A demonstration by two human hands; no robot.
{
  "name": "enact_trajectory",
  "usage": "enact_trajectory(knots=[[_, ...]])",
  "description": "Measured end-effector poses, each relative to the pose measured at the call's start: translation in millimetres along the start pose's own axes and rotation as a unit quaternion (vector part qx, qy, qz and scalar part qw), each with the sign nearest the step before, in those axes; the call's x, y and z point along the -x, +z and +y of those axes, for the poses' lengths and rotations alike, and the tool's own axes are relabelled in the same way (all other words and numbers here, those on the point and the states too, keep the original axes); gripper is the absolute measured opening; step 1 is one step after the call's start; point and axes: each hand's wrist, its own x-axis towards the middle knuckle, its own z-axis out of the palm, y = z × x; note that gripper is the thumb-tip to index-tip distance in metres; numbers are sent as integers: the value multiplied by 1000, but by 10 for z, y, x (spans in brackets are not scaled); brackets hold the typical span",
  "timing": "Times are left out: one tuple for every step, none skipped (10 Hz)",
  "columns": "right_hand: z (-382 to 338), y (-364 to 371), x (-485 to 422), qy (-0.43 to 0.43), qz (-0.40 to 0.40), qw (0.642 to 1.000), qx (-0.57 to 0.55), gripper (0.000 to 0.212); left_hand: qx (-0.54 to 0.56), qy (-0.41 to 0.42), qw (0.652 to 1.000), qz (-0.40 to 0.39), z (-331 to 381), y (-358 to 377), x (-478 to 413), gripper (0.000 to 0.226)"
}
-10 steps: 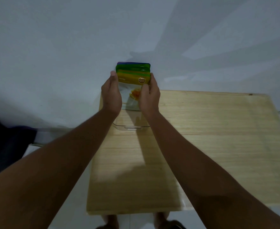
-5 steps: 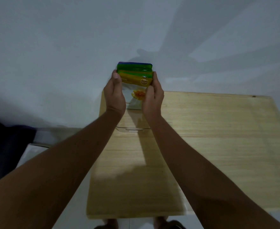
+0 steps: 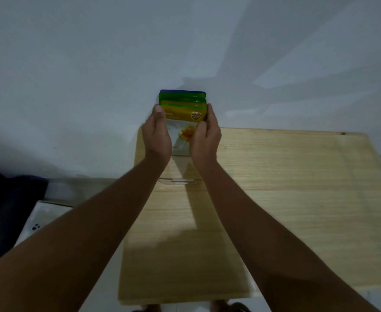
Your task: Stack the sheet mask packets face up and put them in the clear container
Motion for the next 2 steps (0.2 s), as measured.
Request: enact_trajectory(knots=[[24, 33, 19, -23, 16, 999, 20, 56, 15, 8, 1000, 4, -6, 11, -4, 47], [29, 26, 10, -30, 8, 999, 28, 53, -8, 7, 1000, -15, 54, 8, 14, 49]])
